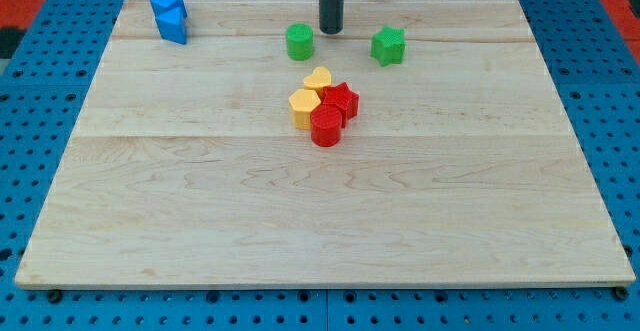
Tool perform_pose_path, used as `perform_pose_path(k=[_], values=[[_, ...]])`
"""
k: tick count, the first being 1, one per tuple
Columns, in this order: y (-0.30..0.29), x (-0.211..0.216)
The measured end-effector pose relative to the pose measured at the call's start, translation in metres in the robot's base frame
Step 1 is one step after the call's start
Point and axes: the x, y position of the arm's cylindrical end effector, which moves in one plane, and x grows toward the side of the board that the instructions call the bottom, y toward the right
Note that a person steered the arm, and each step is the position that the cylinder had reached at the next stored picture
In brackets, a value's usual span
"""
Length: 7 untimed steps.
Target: Push the green circle towards the yellow heart
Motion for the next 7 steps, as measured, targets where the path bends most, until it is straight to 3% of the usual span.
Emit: perform_pose_path(k=[2, 3, 5, 6, 7], values=[[-0.061, 0.009], [-0.046, 0.026], [-0.074, 0.035], [-0.115, 0.056], [-0.104, 0.081]])
